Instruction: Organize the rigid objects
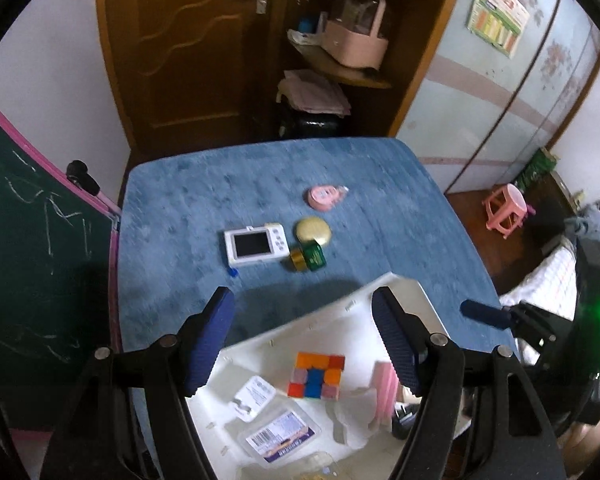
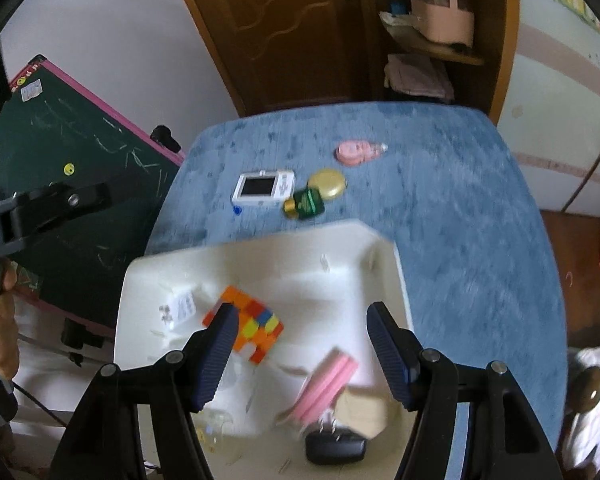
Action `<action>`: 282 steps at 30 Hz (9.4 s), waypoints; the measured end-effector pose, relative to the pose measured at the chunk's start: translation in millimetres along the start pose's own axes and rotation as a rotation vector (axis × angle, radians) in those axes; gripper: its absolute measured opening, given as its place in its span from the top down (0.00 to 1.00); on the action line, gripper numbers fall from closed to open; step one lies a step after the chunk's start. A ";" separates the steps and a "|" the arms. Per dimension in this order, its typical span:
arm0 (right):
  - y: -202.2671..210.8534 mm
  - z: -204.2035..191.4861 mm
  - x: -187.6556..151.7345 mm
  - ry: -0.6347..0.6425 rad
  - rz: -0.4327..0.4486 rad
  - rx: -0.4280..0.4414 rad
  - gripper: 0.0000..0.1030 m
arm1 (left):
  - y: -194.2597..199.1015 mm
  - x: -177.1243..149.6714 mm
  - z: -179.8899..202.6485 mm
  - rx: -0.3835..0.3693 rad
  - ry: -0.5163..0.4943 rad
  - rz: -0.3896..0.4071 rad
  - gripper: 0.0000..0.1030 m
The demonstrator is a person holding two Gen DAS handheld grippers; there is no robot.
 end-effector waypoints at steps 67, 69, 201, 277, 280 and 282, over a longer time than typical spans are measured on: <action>-288.5 44.0 190.8 -0.540 -0.378 -0.124 0.28 | -259.4 14.6 -3.9 -0.116 -0.817 -0.486 0.25; -292.3 40.6 195.3 -0.530 -0.372 -0.129 0.28 | -261.5 14.3 -3.7 -0.125 -0.809 -0.482 0.25; -104.7 20.0 -82.1 -0.010 -0.362 -0.110 0.50 | -94.2 -169.5 68.4 -0.176 -0.334 -0.473 0.35; -197.1 63.4 161.7 -0.103 -0.382 0.152 0.43 | -238.3 -7.2 -4.6 -0.115 0.451 -0.382 0.32; -201.0 61.9 160.7 -0.098 -0.392 0.153 0.43 | -237.6 -7.3 -3.3 -0.106 0.415 -0.380 0.32; -203.3 61.5 159.4 -0.100 -0.399 0.153 0.43 | -238.6 -5.0 -2.2 -0.100 0.388 -0.376 0.32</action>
Point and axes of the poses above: each gripper's, at about its wrist camera, not at the fingertips, and y roughly against the way its jaws point, z to its right, x to its top, the point moved 5 cm from there along -y, roughly the way its jaws point, and after that the axes turned 9 degrees about -y, right-handed, at the moved point
